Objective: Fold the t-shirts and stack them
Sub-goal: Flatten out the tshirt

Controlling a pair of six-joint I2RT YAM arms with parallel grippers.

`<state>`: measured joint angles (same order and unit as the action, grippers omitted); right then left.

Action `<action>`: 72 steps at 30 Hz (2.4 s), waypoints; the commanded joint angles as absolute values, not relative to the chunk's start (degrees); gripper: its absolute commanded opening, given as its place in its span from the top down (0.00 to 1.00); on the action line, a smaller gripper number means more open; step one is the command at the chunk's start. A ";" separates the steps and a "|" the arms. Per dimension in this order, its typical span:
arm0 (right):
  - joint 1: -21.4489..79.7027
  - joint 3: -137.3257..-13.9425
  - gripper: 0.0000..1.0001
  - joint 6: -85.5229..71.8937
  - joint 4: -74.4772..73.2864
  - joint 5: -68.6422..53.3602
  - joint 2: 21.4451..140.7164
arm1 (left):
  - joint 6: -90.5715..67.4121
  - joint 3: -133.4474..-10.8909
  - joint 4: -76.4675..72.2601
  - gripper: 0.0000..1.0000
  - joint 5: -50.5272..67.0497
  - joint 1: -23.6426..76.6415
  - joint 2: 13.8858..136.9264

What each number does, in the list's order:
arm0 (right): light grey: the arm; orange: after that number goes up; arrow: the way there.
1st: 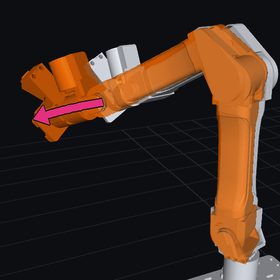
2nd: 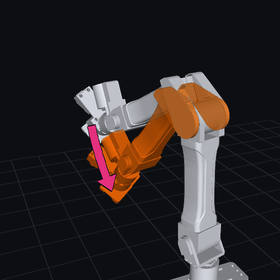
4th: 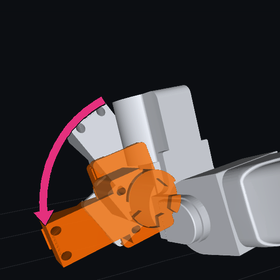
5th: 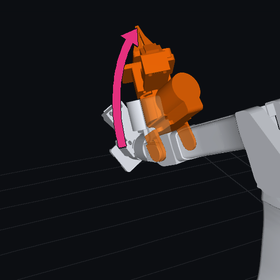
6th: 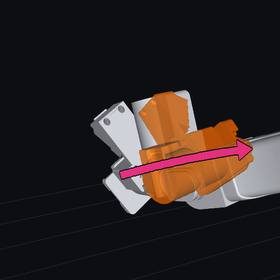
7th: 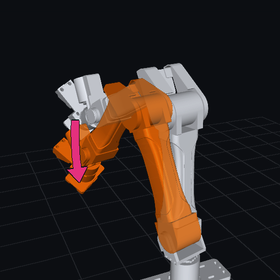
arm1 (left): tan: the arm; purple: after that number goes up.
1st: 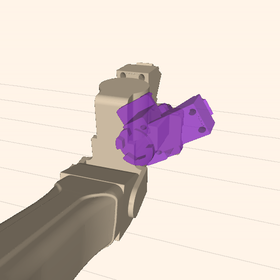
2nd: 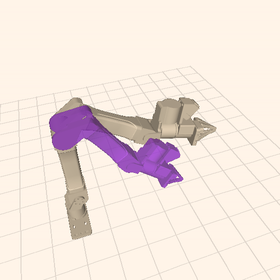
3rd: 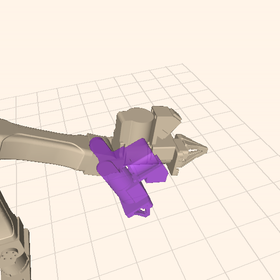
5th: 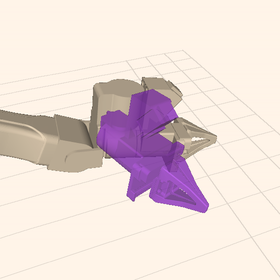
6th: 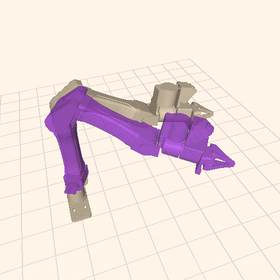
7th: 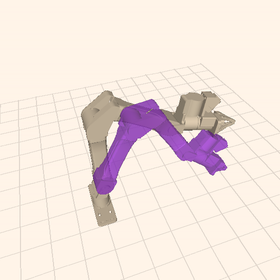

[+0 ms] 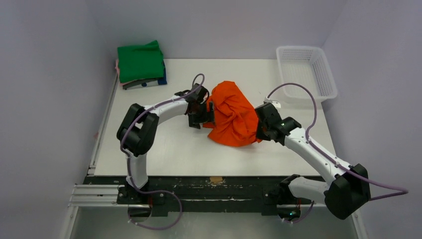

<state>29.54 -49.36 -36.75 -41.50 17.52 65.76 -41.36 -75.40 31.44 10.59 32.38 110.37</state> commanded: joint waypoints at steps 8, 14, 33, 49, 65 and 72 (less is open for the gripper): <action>20.12 -50.89 1.00 -32.50 -44.21 21.35 63.53 | -43.52 -86.54 34.67 0.35 4.26 32.47 118.79; 17.06 -51.97 1.00 -30.03 -42.93 19.39 64.31 | -44.47 -89.08 33.83 0.67 6.70 33.55 121.09; 12.48 -70.74 1.00 -25.42 -46.85 30.85 55.61 | -36.20 -75.75 41.71 1.00 -28.57 33.88 64.40; 12.41 -86.60 1.00 -22.72 -42.22 24.26 56.59 | -21.69 -80.66 32.47 1.00 -41.46 33.76 45.32; 8.28 -72.03 1.00 -25.22 -51.33 16.72 86.82 | -33.20 -78.48 43.58 1.00 -10.63 20.92 83.89; 8.34 -74.88 0.41 -26.45 -50.05 27.17 93.65 | -34.08 -81.51 44.96 1.00 -13.35 20.55 96.33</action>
